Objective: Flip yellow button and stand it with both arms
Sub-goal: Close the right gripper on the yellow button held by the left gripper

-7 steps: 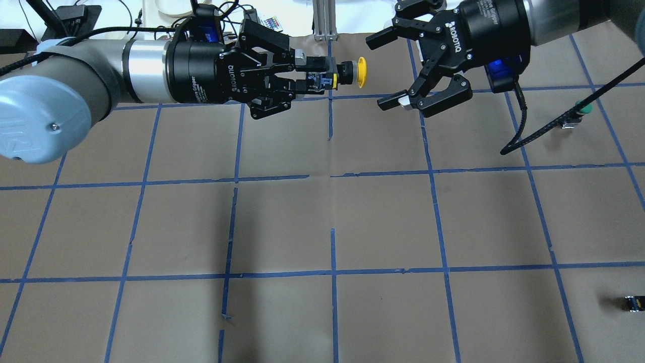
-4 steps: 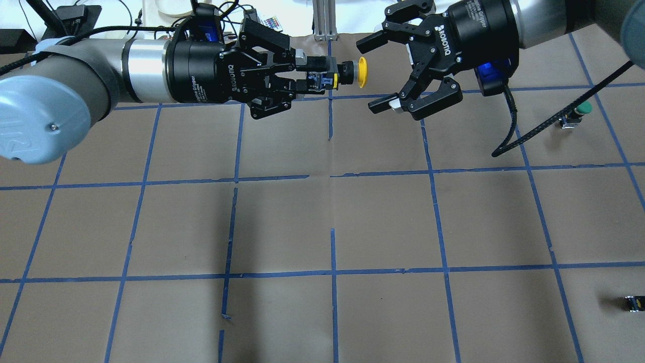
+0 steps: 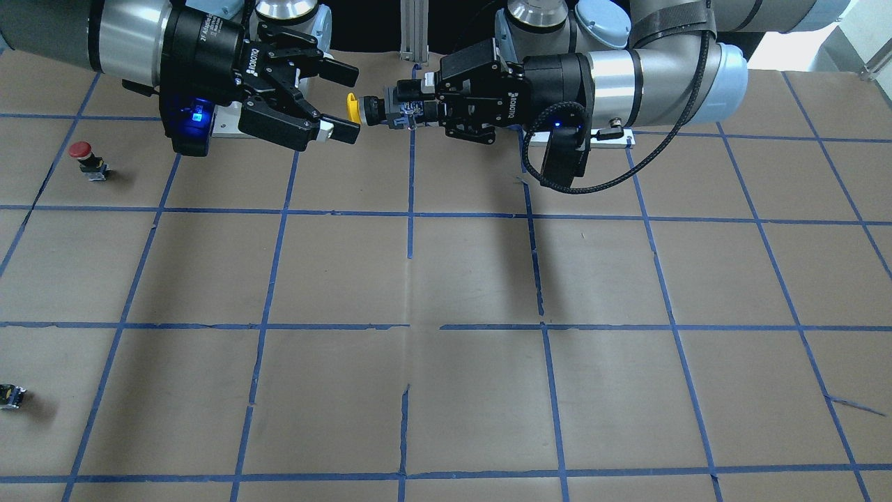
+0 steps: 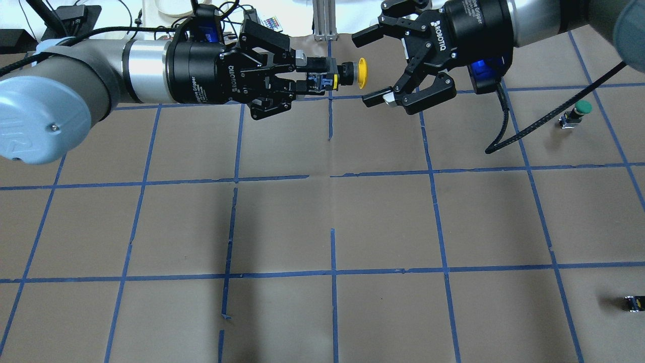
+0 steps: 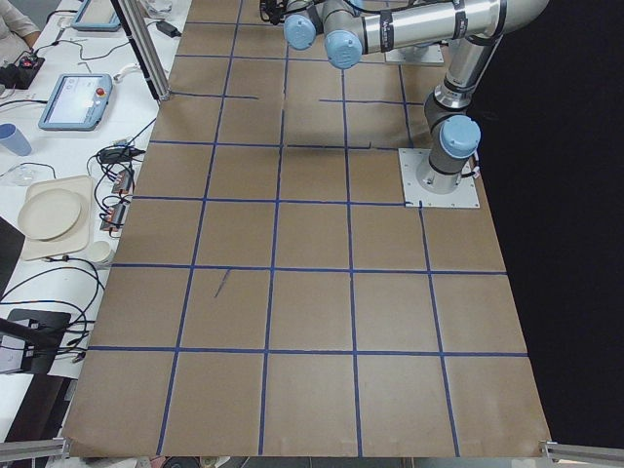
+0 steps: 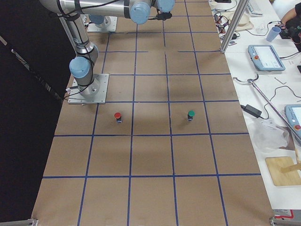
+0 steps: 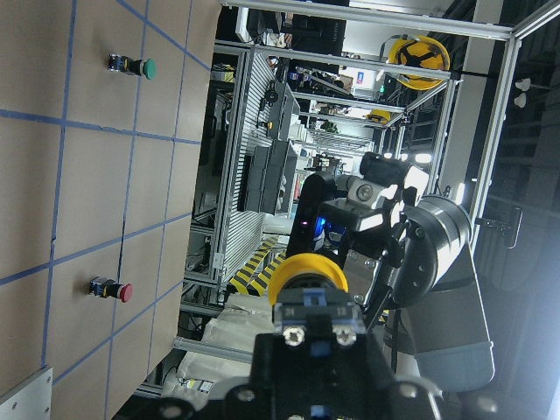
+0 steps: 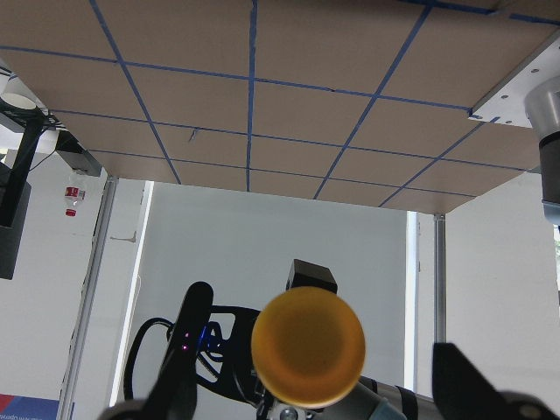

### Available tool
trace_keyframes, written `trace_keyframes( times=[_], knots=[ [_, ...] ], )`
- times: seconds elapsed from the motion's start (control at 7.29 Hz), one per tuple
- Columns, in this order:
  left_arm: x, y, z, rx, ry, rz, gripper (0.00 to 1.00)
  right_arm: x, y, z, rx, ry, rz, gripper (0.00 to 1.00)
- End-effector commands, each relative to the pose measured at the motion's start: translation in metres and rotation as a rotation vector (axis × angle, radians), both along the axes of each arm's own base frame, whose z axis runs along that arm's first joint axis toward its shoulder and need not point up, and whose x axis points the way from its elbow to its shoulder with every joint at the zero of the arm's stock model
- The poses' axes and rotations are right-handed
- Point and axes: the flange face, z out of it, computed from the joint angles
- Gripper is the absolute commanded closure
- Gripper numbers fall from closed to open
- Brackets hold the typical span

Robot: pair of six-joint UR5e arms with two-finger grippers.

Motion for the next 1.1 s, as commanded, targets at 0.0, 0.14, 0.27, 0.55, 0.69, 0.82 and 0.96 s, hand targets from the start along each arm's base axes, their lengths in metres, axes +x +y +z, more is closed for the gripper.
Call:
trace_keyframes(
  times=[0.0, 0.14, 0.27, 0.55, 0.69, 0.82, 0.96],
  knots=[
    [0.0, -0.0006, -0.0008, 0.002, 0.001, 0.001, 0.87, -0.0003, -0.0045, -0.0055, 0.005, -0.005, 0.001, 0.16],
    [0.0, -0.0001, -0.0001, 0.0, 0.001, 0.001, 0.87, -0.0003, -0.0044, -0.0063, 0.009, -0.005, 0.0, 0.16],
    [-0.0009, 0.0026, 0.0005, 0.002, 0.001, -0.001, 0.87, -0.0004, -0.0048, -0.0071, 0.006, -0.004, 0.003, 0.22],
    [-0.0009, 0.0025, -0.0014, 0.002, 0.001, -0.001, 0.87, -0.0004, -0.0054, -0.0077, 0.01, -0.005, 0.001, 0.5],
    [-0.0009, 0.0029, -0.0007, 0.0, 0.001, -0.001, 0.87, -0.0005, -0.0059, -0.0084, 0.011, -0.005, 0.001, 0.7],
    [-0.0009, 0.0027, -0.0022, 0.003, 0.0, -0.002, 0.87, -0.0012, -0.0061, -0.0086, 0.013, -0.006, 0.0, 0.83],
    [-0.0007, 0.002, -0.0033, 0.01, -0.011, -0.007, 0.59, -0.0012, -0.0061, -0.0086, 0.013, -0.006, 0.0, 0.92]
  ],
)
